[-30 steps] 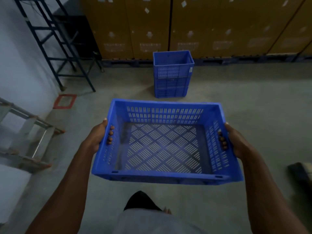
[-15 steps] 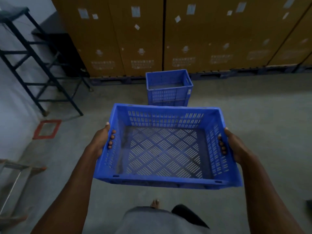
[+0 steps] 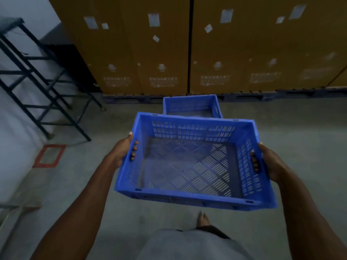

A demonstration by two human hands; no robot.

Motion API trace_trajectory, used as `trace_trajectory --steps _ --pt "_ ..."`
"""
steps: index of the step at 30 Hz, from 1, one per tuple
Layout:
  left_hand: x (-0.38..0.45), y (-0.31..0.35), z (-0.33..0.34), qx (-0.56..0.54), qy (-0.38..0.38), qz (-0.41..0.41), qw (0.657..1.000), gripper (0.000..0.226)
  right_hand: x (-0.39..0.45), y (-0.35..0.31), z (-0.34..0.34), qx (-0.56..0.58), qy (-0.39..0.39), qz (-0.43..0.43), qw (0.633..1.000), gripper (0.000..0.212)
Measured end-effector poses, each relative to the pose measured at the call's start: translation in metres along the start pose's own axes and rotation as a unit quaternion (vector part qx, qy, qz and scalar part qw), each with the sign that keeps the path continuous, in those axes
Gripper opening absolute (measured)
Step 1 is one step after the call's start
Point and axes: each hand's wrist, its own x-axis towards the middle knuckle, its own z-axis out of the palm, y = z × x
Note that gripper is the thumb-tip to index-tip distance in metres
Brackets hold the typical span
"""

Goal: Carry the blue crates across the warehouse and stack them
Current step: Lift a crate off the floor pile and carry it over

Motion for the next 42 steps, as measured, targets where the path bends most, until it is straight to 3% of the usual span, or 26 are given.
trace_trajectory --steps 12,21,31,42 --pt "0.161 0.096 0.090 -0.034 0.061 -0.019 0.997 0.056 0.207 -0.166 0.002 -0.052 -0.011 -0.022 0.998 0.053" --pt "0.347 0.150 0.122 -0.020 0.078 -0.056 0.995 0.053 0.365 -0.247 0.047 -0.045 0.000 0.019 0.999 0.051" --pt "0.514 0.178 0.142 0.014 0.098 -0.084 0.992 0.055 0.511 -0.289 0.091 -0.032 0.023 0.078 0.996 0.053" --pt "0.610 0.176 0.161 0.013 0.093 -0.096 0.991 0.052 0.608 -0.300 0.116 -0.015 0.021 0.077 0.997 0.053"
